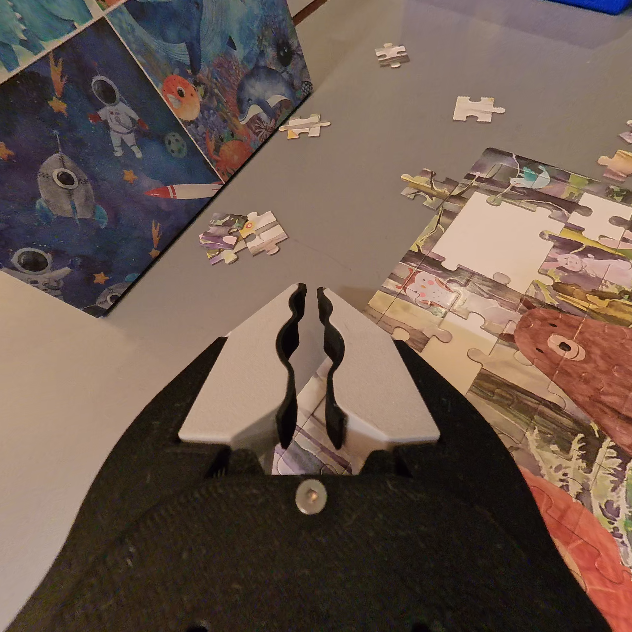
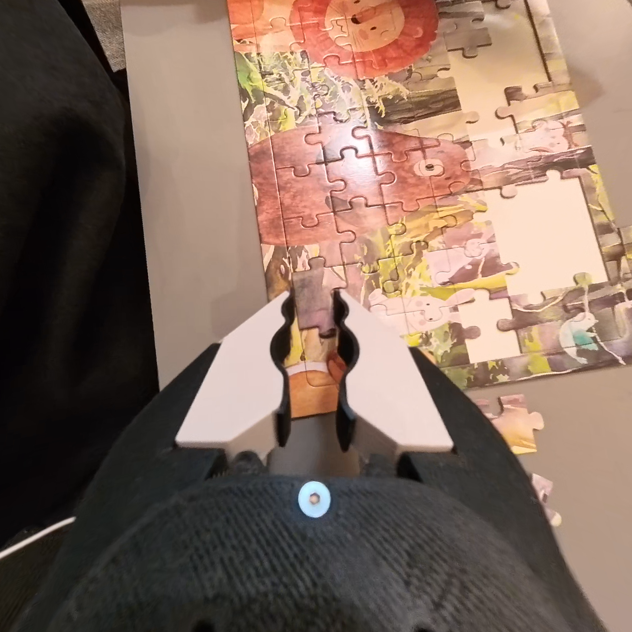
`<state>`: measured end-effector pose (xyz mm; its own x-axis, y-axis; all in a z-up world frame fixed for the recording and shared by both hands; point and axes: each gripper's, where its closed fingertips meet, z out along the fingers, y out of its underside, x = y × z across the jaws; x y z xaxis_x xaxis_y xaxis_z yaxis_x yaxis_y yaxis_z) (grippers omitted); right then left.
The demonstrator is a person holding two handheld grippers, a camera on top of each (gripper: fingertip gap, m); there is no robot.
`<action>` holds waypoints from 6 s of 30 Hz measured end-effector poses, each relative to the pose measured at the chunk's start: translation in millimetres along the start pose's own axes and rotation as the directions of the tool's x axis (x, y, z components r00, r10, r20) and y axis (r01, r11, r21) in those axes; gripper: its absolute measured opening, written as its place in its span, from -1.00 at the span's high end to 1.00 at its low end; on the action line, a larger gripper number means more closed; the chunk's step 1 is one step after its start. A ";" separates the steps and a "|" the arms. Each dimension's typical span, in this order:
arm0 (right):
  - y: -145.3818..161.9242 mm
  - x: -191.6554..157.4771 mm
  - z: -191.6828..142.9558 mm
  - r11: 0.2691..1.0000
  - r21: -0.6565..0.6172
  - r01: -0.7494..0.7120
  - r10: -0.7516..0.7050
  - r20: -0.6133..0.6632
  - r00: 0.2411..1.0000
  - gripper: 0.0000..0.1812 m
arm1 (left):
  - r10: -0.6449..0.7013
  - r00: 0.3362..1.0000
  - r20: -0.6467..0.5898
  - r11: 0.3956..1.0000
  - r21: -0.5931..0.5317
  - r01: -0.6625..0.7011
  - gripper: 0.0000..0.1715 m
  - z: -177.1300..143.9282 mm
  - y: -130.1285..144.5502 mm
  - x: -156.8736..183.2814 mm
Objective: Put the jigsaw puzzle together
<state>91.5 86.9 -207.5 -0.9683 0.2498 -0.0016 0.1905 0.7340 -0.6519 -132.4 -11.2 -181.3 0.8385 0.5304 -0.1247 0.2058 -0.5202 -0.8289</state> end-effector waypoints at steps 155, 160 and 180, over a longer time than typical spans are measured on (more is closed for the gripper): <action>-102.8 135.6 -45.8 0.579 0.488 -0.653 0.320 0.600 0.733 0.86 | 0.783 0.406 0.471 0.467 -0.014 -0.884 1.00 -41.2 -65.5 118.0; -100.0 135.5 -43.4 0.579 0.457 -0.676 0.340 0.618 0.709 0.83 | 0.779 0.404 0.478 0.466 -0.012 -0.885 1.00 -41.0 -66.4 116.9; -91.1 148.9 -59.0 0.525 0.442 -0.727 0.382 0.641 0.666 1.00 | 0.575 0.673 0.465 0.644 0.249 -0.723 0.93 -47.4 -79.2 97.3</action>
<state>-60.5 94.5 -103.6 -0.6753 0.0418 -0.7363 0.7327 -0.0758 -0.6763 -43.2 49.9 -102.0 0.4480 0.3688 -0.8144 -0.5992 -0.5522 -0.5797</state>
